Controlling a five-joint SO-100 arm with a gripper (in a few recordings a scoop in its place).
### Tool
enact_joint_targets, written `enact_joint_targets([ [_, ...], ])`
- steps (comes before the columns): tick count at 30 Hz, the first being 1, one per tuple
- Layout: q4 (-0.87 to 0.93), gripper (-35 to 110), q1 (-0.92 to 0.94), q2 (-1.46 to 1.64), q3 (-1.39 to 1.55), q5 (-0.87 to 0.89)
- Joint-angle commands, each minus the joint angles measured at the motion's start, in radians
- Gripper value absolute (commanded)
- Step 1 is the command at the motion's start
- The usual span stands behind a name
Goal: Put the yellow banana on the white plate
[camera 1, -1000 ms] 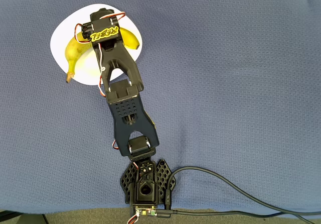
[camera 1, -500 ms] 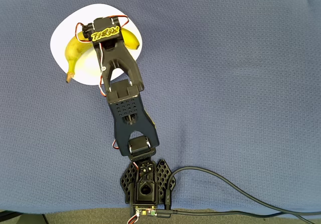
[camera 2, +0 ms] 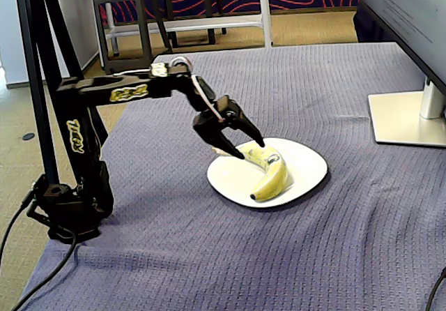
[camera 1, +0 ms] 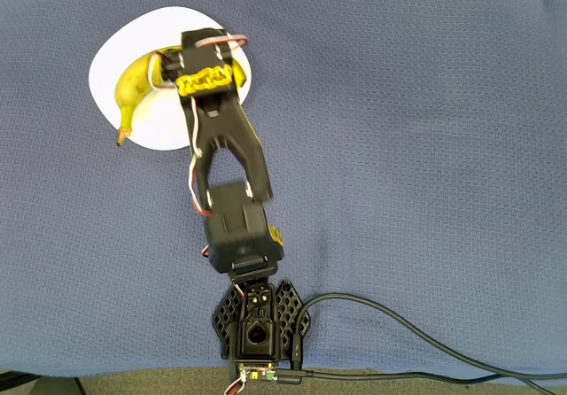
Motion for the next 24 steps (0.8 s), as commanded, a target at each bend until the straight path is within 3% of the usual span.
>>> enact_joint_targets([
  [1,-0.052,15,0.052,0.256,0.184,-0.046],
  [11,-0.048,19,0.225,0.718,0.649,-0.163],
  [24,0.153,17,0.341,1.134,1.062,-0.230],
])
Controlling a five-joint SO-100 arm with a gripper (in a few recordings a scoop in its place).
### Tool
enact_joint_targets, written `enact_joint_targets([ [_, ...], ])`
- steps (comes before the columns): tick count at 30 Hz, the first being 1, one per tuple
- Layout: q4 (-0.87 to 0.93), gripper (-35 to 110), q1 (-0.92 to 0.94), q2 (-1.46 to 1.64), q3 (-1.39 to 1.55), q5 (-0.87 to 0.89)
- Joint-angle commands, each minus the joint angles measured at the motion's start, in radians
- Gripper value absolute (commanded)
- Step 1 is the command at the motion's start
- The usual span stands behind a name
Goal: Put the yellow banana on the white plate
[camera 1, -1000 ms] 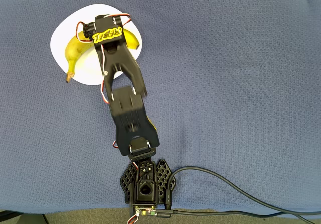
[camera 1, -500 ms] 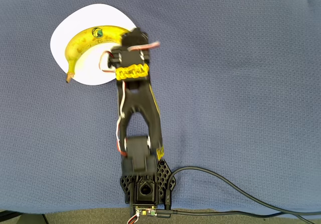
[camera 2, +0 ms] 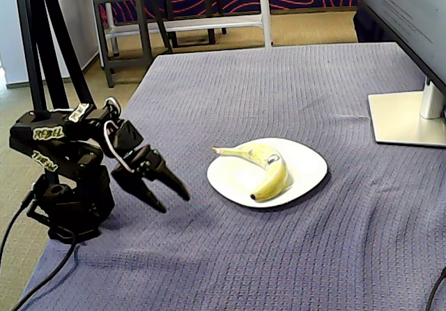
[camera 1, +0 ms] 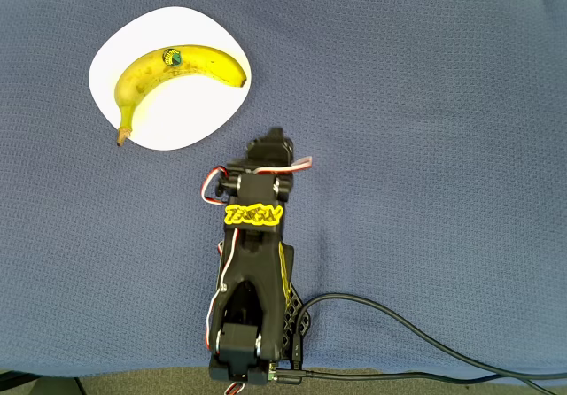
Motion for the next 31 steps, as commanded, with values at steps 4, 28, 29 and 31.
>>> enact_joint_targets([
  [4,0.118,16,0.023,0.170,0.098,-0.012],
  [28,0.218,0,0.043,0.319,0.135,-0.005],
  [29,0.216,0,0.043,0.316,0.135,-0.005],
  [31,0.210,0,0.040,0.305,0.132,-0.008],
])
